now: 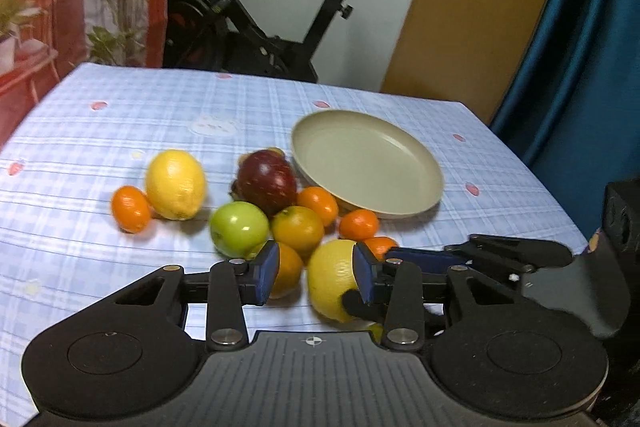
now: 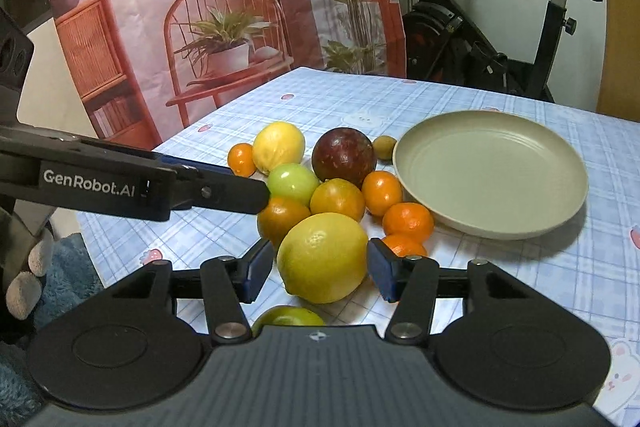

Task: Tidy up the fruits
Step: 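Lower the left tool onto the yellow lemon and close its fingers, then lift the lemon with the left tool and carry it over the beige plate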

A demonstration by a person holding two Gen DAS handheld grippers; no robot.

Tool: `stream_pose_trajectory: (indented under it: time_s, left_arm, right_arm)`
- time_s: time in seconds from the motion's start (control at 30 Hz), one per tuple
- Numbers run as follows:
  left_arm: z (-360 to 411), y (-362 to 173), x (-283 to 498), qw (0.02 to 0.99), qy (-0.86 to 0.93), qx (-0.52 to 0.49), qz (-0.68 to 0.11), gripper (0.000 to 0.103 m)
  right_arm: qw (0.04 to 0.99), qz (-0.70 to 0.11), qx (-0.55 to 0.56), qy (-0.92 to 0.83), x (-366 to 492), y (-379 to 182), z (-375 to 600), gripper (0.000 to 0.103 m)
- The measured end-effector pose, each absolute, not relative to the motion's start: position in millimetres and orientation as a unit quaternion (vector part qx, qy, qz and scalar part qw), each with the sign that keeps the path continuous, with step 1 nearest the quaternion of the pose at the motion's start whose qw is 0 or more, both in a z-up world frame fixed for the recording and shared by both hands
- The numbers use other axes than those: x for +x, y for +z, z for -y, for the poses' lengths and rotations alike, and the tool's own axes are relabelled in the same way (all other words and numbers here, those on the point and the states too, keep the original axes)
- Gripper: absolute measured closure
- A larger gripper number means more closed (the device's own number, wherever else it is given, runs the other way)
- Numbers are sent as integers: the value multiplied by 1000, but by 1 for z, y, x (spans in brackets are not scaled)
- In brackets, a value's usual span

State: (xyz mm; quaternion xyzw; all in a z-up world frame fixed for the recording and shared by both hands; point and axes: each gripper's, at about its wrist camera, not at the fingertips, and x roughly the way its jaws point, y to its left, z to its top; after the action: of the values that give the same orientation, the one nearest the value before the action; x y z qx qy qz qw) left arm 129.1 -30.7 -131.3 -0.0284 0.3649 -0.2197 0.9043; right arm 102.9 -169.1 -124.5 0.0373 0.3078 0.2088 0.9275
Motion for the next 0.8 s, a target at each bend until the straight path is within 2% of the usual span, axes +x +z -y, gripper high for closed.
stream_pose_trajectory:
  time_s: [0.13, 0.4, 0.8]
  left_arm:
    - [39, -131, 142, 892, -243, -41, -379, 60]
    - [56, -152, 151, 884, -244, -2, -399, 61]
    - [45, -152, 145, 885, -248, -12, -393, 60]
  right_arm:
    - [924, -313, 34, 215, 104, -129, 165, 48]
    - [923, -302, 29, 235, 99, -127, 161, 48]
    - [918, -322, 42, 227, 104, -133, 165, 48]
